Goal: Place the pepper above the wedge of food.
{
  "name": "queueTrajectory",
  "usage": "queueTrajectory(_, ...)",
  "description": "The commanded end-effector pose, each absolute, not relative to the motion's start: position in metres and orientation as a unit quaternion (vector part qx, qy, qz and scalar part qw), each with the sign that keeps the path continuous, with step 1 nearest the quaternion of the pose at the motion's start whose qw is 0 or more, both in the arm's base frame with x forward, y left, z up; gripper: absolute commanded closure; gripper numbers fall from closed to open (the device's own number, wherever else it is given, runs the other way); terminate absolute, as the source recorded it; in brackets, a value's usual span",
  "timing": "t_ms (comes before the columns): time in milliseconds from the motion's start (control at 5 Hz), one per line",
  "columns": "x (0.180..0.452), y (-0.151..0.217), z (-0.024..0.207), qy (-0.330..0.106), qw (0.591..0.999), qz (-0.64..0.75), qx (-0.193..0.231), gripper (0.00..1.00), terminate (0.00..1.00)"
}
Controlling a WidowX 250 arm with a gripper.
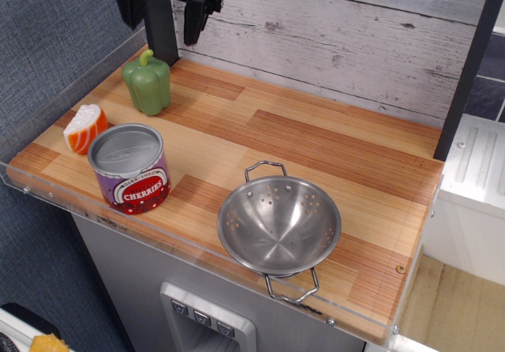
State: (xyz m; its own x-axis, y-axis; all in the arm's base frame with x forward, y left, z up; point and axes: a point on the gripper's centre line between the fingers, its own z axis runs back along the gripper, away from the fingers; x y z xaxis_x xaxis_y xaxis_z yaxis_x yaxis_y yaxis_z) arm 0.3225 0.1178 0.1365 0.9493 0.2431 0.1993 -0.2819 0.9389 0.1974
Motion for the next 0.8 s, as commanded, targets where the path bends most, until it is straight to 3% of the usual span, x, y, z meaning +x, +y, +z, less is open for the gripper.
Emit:
queueTrajectory(0, 0.258, 0.128, 0.163, -0.116, 0.971, 0.175, 0.112, 0.00, 0.00)
queueTrajectory(200, 0.235, 0.128, 0.164, -0.130, 0.965, 0.187, 0.128, 0.00, 0.00)
queueTrajectory(400, 0.235, 0.128, 0.164, -0.130, 0.965, 0.187, 0.128, 0.00, 0.00)
queueTrajectory(600, 0.235, 0.128, 0.164, -0.130, 0.965, 0.187, 0.128, 0.00, 1.00)
